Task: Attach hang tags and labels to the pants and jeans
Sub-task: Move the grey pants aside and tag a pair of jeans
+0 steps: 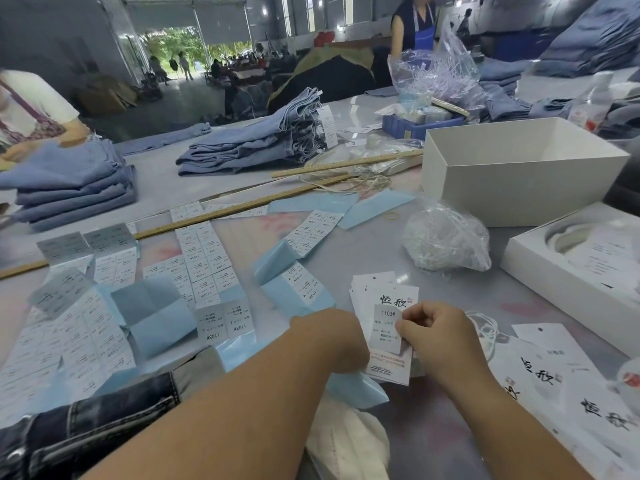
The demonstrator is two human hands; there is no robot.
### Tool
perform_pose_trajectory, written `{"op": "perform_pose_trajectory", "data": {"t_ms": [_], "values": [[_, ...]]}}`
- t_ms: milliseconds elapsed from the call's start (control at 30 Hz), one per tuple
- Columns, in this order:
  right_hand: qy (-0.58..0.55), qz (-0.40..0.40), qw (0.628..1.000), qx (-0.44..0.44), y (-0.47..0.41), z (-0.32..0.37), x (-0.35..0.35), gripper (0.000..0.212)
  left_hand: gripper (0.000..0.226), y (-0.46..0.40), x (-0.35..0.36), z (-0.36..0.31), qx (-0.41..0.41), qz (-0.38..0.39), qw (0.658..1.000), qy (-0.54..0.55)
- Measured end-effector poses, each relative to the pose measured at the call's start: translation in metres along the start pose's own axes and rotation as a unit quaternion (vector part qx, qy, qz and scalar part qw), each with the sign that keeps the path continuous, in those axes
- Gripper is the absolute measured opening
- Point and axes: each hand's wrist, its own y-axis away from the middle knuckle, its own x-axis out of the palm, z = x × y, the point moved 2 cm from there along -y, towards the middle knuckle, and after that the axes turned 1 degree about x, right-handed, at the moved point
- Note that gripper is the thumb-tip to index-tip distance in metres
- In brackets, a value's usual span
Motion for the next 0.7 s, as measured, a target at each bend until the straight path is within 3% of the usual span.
{"op": "perform_pose_trajectory", "data": {"t_ms": [200,400,700], "values": [[0.041,-0.038,0.998,-0.040,0.004,0.001,0.003,0.020,0.017,0.000,0.000,0.001,0.001,0.004,1.000,0.005],[0.066,-0.066,0.993,-0.077,0.010,0.003,0.004,0.028,0.029,0.000,0.001,0.001,0.001,0.012,1.000,-0.002],[0.152,-0.058,0.979,-0.124,0.016,0.007,0.008,0.015,0.032,-0.002,0.000,0.000,0.002,0.018,1.000,-0.010]]}}
